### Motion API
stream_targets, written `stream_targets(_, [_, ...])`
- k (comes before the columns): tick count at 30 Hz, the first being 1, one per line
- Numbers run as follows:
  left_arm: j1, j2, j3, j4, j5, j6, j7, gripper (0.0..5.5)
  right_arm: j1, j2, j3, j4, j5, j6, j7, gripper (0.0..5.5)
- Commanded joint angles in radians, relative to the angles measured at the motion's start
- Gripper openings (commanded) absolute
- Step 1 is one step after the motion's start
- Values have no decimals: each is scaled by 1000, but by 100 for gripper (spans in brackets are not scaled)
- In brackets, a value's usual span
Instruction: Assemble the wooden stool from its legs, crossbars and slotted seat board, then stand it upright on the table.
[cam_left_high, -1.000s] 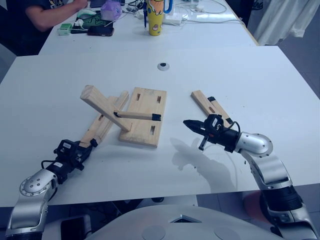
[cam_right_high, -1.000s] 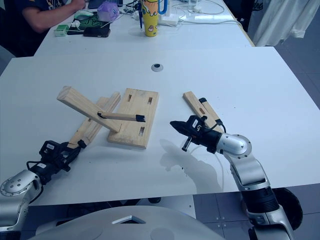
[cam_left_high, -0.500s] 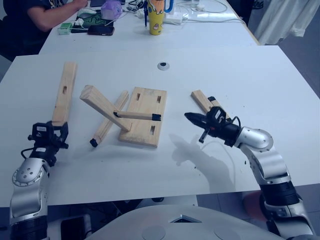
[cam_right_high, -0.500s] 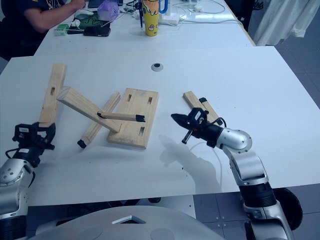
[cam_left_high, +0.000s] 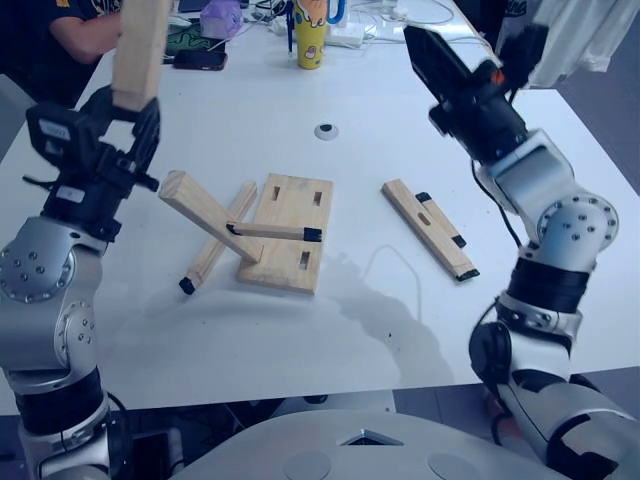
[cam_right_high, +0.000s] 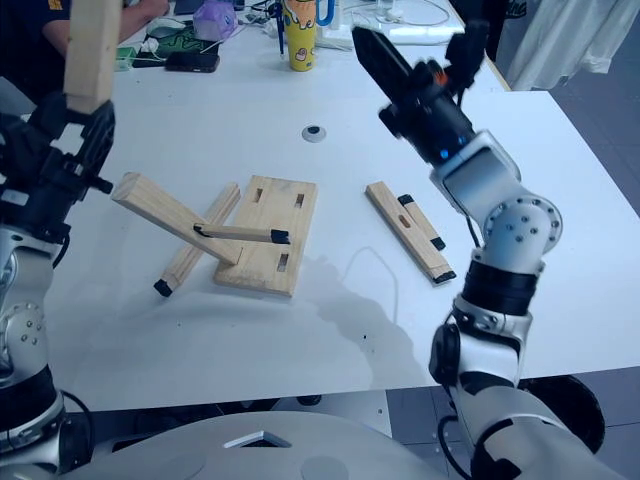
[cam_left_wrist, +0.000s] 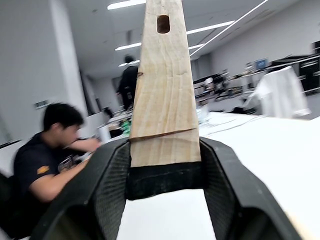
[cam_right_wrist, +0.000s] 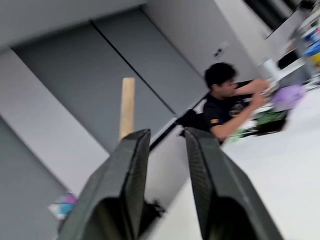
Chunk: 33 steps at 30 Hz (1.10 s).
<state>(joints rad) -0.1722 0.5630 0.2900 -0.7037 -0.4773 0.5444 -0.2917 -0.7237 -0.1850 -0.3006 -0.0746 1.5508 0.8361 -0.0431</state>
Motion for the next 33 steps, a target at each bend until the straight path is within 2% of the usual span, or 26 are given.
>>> stream_targets(1, [-64, 48, -30, -98, -99, 91, -34, 200, -119, 109, 55, 32, 130, -17, -149, 201])
stream_targets(5, [-77, 73, -27, -106, -138, 136, -45, 200, -158, 143, 64, 66, 156, -44, -195, 276])
stream_targets(10, [-52, 104, -39, -107, -145, 153, -74, 200, -174, 128, 48, 84, 138, -77, -198, 359])
stream_targets(12, [-40, 112, -42, -104, -139, 151, -84, 200, -179, 117, 41, 88, 130, -86, -190, 377])
stream_targets(17, [-1, 155, -55, -105, -112, 141, -131, 200, -210, 65, 21, 143, 55, -100, -141, 377])
stream_targets(24, [-3, 166, -64, -91, -82, 126, -153, 200, -207, 39, 19, 174, -43, -97, -104, 274])
stream_targets(33, [-3, 161, -81, -52, -53, 101, -172, 200, -192, 48, 5, 160, -66, -92, -86, 130])
